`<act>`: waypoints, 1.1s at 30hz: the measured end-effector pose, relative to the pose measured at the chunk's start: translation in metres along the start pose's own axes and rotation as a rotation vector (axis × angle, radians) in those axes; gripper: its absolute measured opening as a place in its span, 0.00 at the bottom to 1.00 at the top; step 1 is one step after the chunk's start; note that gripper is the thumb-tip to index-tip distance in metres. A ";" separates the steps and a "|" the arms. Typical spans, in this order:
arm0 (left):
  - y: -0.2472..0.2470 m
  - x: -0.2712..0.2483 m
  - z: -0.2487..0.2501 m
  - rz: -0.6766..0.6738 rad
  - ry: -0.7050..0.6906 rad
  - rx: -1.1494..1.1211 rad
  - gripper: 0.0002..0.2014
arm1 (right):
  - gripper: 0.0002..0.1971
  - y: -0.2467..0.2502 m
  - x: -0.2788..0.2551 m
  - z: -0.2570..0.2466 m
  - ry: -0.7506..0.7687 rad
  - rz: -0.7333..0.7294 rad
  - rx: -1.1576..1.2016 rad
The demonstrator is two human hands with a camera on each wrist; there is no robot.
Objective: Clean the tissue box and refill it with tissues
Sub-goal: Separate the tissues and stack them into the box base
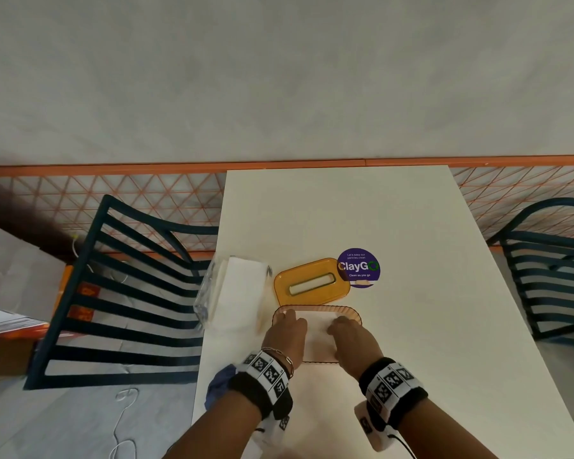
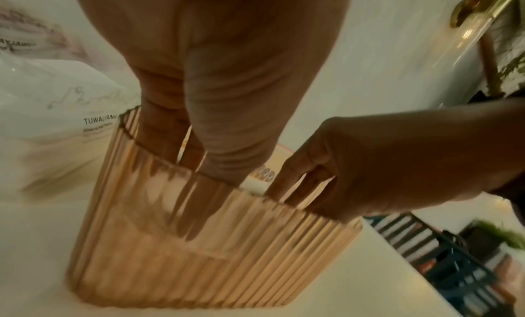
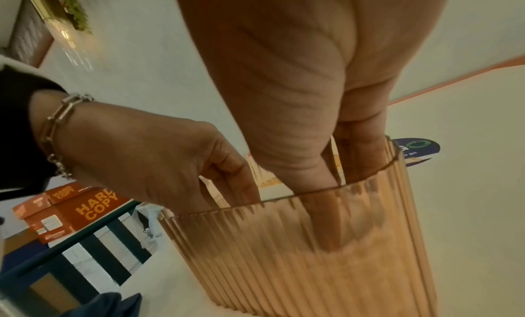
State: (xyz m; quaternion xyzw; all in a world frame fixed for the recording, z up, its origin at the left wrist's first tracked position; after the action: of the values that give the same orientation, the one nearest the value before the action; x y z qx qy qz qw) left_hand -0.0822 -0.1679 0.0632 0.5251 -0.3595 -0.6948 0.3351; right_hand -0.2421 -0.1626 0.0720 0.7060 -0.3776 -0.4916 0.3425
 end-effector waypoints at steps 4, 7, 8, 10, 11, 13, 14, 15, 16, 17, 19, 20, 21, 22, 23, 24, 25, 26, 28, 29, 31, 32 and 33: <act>0.031 -0.009 -0.010 0.219 0.112 -0.237 0.12 | 0.14 0.009 0.001 0.007 -0.025 0.192 0.126; 0.054 -0.006 -0.046 0.402 0.318 -0.345 0.10 | 0.10 0.022 0.000 0.015 -0.140 0.352 0.159; 0.057 -0.003 -0.061 0.414 0.401 -0.353 0.14 | 0.11 0.025 -0.002 0.018 -0.188 0.379 0.169; 0.055 0.007 -0.090 0.344 0.567 -0.347 0.28 | 0.16 0.027 -0.002 0.024 -0.267 0.381 0.195; 0.052 0.011 -0.102 0.284 0.625 -0.332 0.35 | 0.18 0.027 -0.001 0.028 -0.297 0.362 0.216; 0.044 0.017 -0.118 0.193 0.665 -0.300 0.44 | 0.19 0.026 -0.001 0.032 -0.351 0.323 0.267; 0.041 0.019 -0.123 0.176 0.667 -0.272 0.45 | 0.17 0.025 -0.001 0.033 -0.379 0.301 0.283; 0.037 0.020 -0.126 0.168 0.669 -0.240 0.45 | 0.15 0.025 -0.001 0.035 -0.400 0.277 0.288; 0.035 0.021 -0.128 0.166 0.673 -0.212 0.44 | 0.13 0.024 -0.001 0.036 -0.414 0.257 0.285; 0.033 0.022 -0.128 0.164 0.681 -0.196 0.43 | 0.12 0.024 -0.001 0.037 -0.425 0.242 0.283; 0.030 0.025 -0.126 0.158 0.700 -0.203 0.43 | 0.11 0.023 0.000 0.038 -0.448 0.223 0.299; 0.029 0.026 -0.125 0.159 0.706 -0.211 0.44 | 0.11 0.023 0.001 0.038 -0.456 0.216 0.312; 0.028 0.028 -0.125 0.164 0.709 -0.214 0.44 | 0.10 0.023 0.002 0.039 -0.461 0.211 0.322; 0.026 0.029 -0.126 0.168 0.710 -0.217 0.45 | 0.10 0.024 0.003 0.038 -0.466 0.208 0.324; 0.025 0.031 -0.126 0.168 0.713 -0.218 0.46 | 0.10 0.024 0.004 0.039 -0.472 0.204 0.322; 0.024 0.033 -0.127 0.167 0.719 -0.219 0.47 | 0.10 0.025 0.004 0.038 -0.473 0.201 0.323; 0.024 0.035 -0.128 0.160 0.730 -0.220 0.48 | 0.10 0.025 0.004 0.039 -0.474 0.199 0.321; 0.023 0.036 -0.129 0.148 0.744 -0.217 0.48 | 0.10 0.026 0.004 0.038 -0.473 0.198 0.319; 0.024 0.039 -0.131 0.122 0.762 -0.202 0.50 | 0.10 0.027 0.003 0.038 -0.473 0.196 0.313; 0.025 0.040 -0.132 0.112 0.766 -0.200 0.50 | 0.10 0.027 0.003 0.038 -0.474 0.195 0.311; 0.024 0.043 -0.135 0.113 0.770 -0.217 0.50 | 0.10 0.027 0.003 0.036 -0.475 0.199 0.304; 0.023 0.044 -0.136 0.116 0.776 -0.231 0.50 | 0.10 0.028 0.002 0.036 -0.475 0.199 0.299; 0.023 0.045 -0.136 0.113 0.785 -0.246 0.50 | 0.10 0.028 0.003 0.035 -0.477 0.198 0.296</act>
State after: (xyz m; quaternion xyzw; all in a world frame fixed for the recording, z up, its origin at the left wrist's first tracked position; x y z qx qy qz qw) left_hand 0.0420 -0.2376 0.0350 0.6858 -0.1471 -0.4598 0.5446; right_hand -0.2802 -0.1822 0.0847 0.5725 -0.5820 -0.5475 0.1837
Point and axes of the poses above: each hand's wrist, its own x-axis towards the middle knuckle, its own y-axis out of the back of the hand, z = x × y, the point moved 1 cm from there along x, towards the middle knuckle, and after that the axes turned 5 degrees about x, right-handed, at the moved point
